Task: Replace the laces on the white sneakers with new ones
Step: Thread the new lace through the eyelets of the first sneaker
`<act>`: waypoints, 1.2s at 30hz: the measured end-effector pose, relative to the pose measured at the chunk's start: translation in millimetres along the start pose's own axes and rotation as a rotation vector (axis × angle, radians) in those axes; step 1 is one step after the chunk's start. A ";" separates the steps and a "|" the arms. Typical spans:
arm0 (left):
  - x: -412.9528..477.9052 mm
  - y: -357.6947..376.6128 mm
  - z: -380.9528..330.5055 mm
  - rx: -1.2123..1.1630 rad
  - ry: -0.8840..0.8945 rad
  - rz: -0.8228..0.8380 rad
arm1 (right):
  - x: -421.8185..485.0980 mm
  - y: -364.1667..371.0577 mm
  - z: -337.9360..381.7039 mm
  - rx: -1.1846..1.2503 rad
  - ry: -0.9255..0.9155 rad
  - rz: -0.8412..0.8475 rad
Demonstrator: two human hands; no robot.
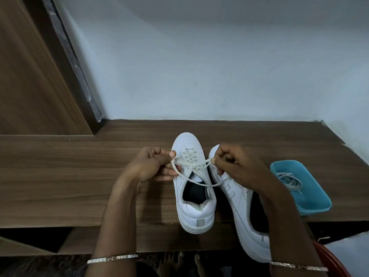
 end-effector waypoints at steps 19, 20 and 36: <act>-9.7 -38.4 -14.0 0.107 0.122 0.068 | -44.8 75.2 95.6 0.238 -0.076 0.688; -9.4 -38.8 -9.1 0.201 0.109 0.078 | -48.6 83.2 94.9 0.170 -0.087 0.728; -5.8 -1.0 15.0 0.266 0.108 0.310 | -43.2 67.7 87.6 0.111 -0.096 0.642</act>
Point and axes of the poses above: each hand's wrist, its own x-axis towards the middle knuckle, its own y-axis out of the palm, z = x × y, the point moved 8 cm from there along x, towards the middle knuckle, and after that the axes turned 11 degrees about -z, right-handed, at the moved point
